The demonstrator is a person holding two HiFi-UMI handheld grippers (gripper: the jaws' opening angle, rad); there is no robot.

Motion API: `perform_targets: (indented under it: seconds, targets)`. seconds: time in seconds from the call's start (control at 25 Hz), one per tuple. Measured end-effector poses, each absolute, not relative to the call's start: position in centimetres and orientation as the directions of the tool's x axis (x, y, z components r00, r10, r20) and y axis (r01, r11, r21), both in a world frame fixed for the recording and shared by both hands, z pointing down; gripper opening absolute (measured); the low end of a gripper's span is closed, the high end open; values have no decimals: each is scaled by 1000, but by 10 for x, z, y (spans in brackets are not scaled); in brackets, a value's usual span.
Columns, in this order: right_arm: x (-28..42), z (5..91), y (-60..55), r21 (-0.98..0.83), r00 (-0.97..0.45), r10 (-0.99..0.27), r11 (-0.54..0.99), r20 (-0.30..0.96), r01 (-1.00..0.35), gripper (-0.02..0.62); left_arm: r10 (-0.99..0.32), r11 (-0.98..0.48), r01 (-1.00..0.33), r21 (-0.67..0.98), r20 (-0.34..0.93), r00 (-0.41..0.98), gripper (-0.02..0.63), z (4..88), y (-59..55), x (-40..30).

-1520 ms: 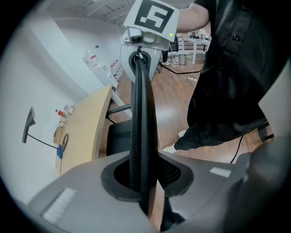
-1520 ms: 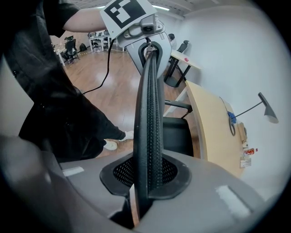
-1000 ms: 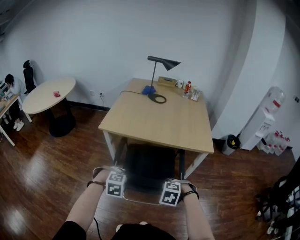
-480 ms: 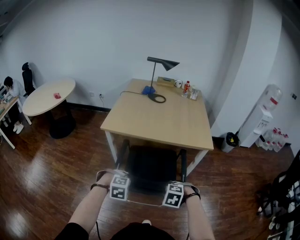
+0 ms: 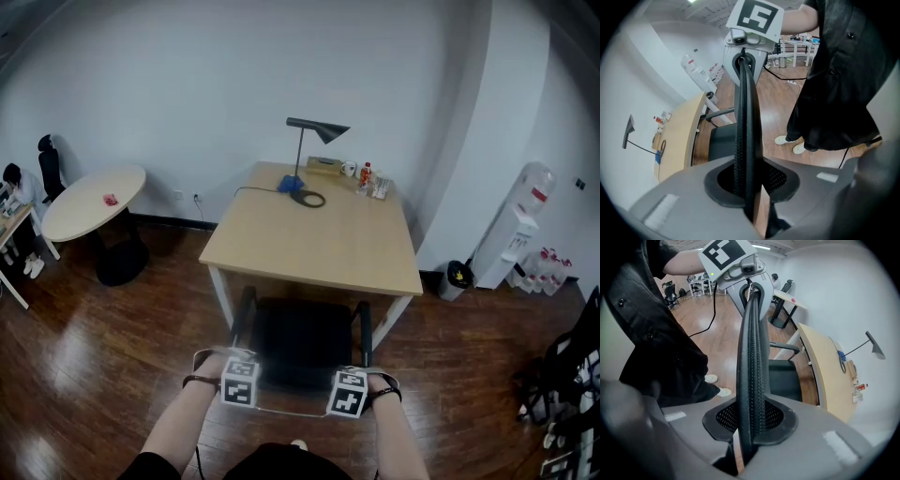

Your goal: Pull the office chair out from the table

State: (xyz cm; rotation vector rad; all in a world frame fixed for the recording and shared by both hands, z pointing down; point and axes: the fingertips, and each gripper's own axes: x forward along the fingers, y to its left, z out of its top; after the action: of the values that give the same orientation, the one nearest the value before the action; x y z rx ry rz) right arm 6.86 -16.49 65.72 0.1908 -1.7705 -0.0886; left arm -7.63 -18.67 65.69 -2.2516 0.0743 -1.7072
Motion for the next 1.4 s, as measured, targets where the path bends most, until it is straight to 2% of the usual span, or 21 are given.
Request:
perform_targets:
  seconds: [1.4]
  targets:
    - [57,655,-78,134,-189,-156,983,970,-126,89,-226,-944,169,-284,927,298,71,653,-102,-87]
